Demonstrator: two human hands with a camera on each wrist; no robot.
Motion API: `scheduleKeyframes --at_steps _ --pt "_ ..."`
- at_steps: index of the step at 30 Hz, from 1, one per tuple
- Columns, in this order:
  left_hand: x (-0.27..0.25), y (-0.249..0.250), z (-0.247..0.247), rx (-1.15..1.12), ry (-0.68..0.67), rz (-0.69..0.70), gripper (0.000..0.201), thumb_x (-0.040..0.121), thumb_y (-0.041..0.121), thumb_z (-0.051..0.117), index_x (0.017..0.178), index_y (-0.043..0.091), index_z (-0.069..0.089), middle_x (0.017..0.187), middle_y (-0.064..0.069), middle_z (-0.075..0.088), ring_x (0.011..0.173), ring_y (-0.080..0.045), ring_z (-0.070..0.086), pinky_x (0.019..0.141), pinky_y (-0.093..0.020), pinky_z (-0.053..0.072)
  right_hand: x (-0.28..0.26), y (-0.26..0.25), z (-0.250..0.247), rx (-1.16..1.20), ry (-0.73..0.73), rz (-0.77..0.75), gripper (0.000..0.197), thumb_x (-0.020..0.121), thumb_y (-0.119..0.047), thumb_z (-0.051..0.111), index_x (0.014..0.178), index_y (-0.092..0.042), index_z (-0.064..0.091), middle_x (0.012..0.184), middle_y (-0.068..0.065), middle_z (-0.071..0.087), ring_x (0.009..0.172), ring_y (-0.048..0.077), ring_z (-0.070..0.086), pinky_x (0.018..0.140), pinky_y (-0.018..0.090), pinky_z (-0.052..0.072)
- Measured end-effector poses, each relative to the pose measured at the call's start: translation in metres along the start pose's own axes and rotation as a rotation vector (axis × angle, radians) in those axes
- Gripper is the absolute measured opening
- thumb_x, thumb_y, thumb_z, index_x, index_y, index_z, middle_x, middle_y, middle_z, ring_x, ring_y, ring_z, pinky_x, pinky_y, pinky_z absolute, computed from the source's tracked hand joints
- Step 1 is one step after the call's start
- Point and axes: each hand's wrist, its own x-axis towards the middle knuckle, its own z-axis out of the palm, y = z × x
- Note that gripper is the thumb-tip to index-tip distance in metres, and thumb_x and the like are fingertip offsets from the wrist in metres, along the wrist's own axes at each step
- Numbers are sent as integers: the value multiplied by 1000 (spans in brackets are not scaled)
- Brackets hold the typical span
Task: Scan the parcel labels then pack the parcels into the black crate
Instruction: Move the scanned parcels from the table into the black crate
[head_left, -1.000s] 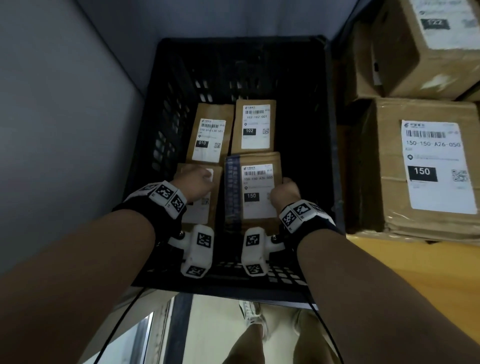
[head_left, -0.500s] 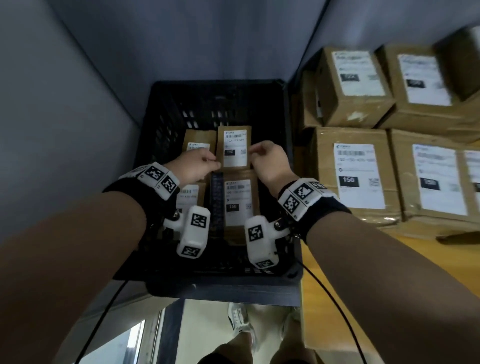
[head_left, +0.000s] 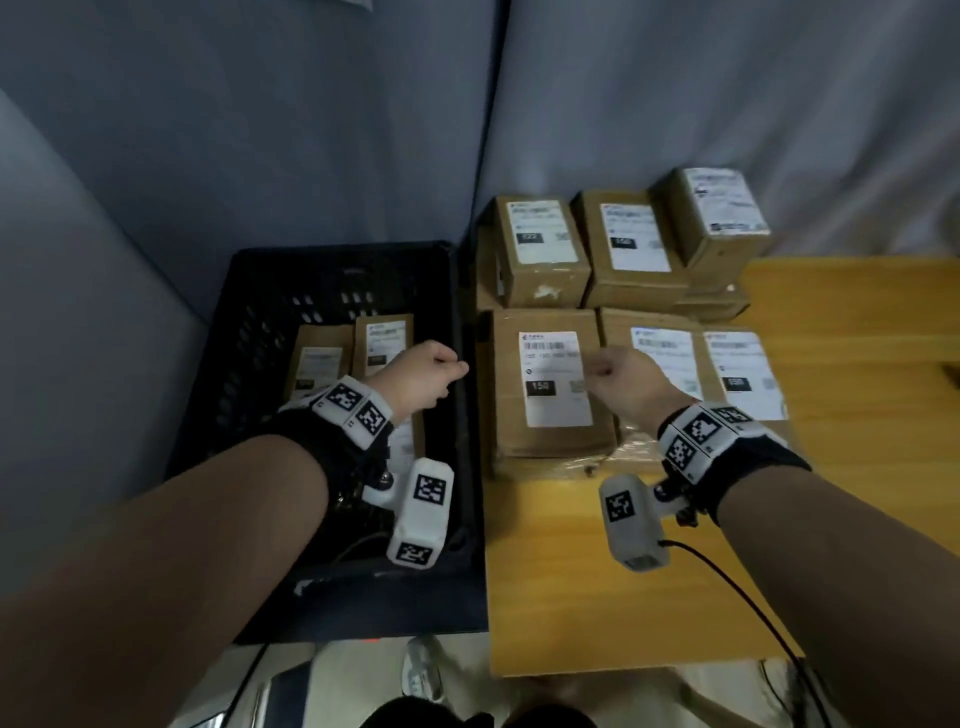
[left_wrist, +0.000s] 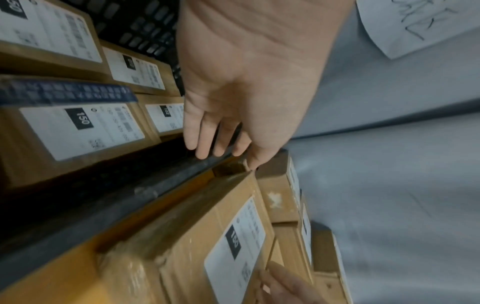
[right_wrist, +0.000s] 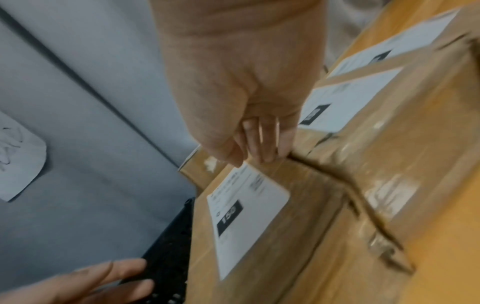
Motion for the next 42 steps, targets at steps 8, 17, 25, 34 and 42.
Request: scheduleKeyframes --at_steps 8,17,25,34,42 --pt "3 12 67 44 -76 -151 52 96 38 51 137 6 43 127 -8 54 111 -23 54 97 -36 49 -4 27 -23 100 -120 50 40 97 -16 52 135 -3 52 128 12 58 114 26 57 96 35 48" --pt "-1 2 74 -225 67 -178 49 91 36 62 135 17 49 126 -4 61 108 -20 60 98 -39 49 10 17 -13 380 -119 122 32 91 -25 63 110 1 62 100 12 60 75 19 56 63 26 51" --pt "-28 14 45 -525 110 -3 50 88 34 65 135 33 51 121 6 64 108 -16 61 92 -35 49 15 10 -23 793 -284 151 55 79 -34 76 125 -19 51 113 5 69 101 25 67 89 49 54" --pt "-36 0 -22 -481 215 112 50 85 33 69 133 32 54 125 3 63 111 -19 62 98 -41 49 1 -46 -7 754 -274 44 33 88 -28 69 116 -19 55 105 3 71 94 18 69 72 37 61" --pt "-31 -56 -90 -522 281 192 44 97 13 54 137 31 50 126 5 64 116 -16 61 97 -38 48 10 -113 62 979 -404 -14 61 88 -14 66 140 -32 41 128 -5 60 115 18 56 80 47 53"
